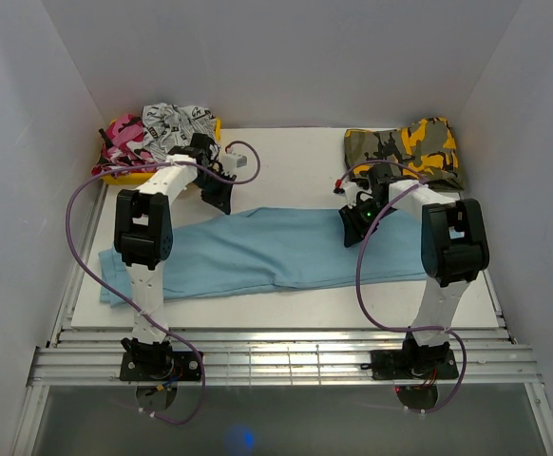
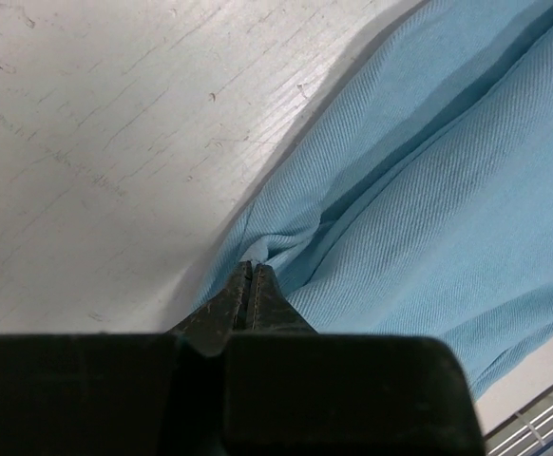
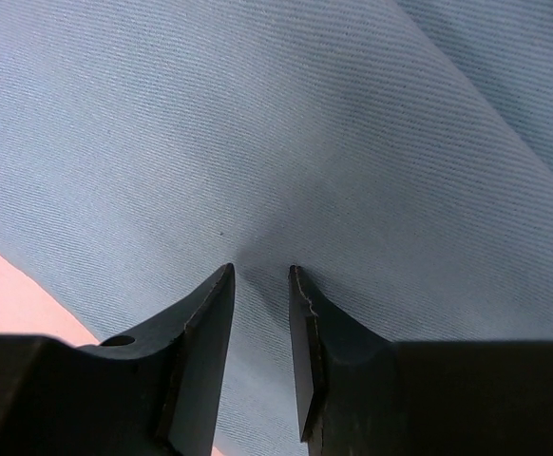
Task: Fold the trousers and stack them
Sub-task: Fold the trousers
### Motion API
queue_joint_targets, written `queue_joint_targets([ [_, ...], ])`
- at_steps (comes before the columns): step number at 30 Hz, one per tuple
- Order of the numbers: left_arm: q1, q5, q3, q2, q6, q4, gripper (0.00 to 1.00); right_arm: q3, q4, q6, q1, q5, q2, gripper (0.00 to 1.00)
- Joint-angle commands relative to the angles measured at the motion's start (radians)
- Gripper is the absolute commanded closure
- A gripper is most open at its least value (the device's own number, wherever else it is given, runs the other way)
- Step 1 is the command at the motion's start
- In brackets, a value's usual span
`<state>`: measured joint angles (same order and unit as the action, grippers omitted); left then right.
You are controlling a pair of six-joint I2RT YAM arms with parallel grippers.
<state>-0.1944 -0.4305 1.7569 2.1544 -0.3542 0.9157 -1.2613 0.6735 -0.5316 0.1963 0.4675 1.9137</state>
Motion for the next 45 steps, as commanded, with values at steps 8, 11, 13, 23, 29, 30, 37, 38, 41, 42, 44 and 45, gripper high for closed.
queue_joint_targets([
  [8, 0.036, 0.104, 0.024, -0.106, 0.0, -0.185, 1.0, 0.053, 0.072, -0.028, -0.017, -0.099, 0.013, 0.64],
  [11, 0.039, 0.14, -0.016, -0.122, 0.009, -0.256, 1.0, 0.054, 0.075, -0.031, -0.017, -0.098, 0.011, 0.65],
  [13, 0.038, 0.16, -0.04, -0.134, 0.014, -0.314, 1.0, 0.06, 0.075, -0.033, -0.015, -0.098, 0.013, 0.65],
  [23, 0.016, 0.068, -0.073, -0.113, 0.004, -0.449, 0.89, 0.05, 0.095, -0.025, -0.017, -0.063, 0.005, 0.66],
  [29, 0.018, 0.079, -0.091, -0.266, 0.055, -0.468, 0.15, -0.033, 0.09, -0.018, -0.05, 0.005, -0.106, 0.48],
  [30, 0.019, 0.079, -0.105, -0.336, 0.058, -0.466, 0.08, -0.076, 0.095, -0.018, -0.072, 0.014, -0.119, 0.44],
  [37, 0.108, -0.033, -0.379, -0.672, 0.152, -0.444, 0.02, -0.158, 0.124, 0.008, -0.25, 0.18, -0.226, 0.1],
  [38, 0.115, -0.031, -0.404, -0.689, 0.13, -0.367, 0.02, -0.161, 0.182, 0.001, -0.267, 0.227, -0.231, 0.1],
  [41, 0.175, -0.027, -0.487, -0.717, 0.095, -0.246, 0.21, -0.155, 0.286, -0.063, -0.297, 0.211, -0.202, 0.07],
  [42, 0.196, -0.039, -0.534, -0.722, 0.089, -0.188, 0.23, -0.144, 0.351, -0.085, -0.311, 0.186, -0.193, 0.11],
  [44, 0.309, -0.027, -0.568, -0.731, 0.071, -0.126, 0.3, -0.068, 0.354, -0.119, -0.331, 0.145, -0.189, 0.2],
  [45, 0.335, -0.004, -0.592, -0.734, 0.064, -0.106, 0.3, -0.037, 0.322, -0.122, -0.349, 0.094, -0.193, 0.22],
])
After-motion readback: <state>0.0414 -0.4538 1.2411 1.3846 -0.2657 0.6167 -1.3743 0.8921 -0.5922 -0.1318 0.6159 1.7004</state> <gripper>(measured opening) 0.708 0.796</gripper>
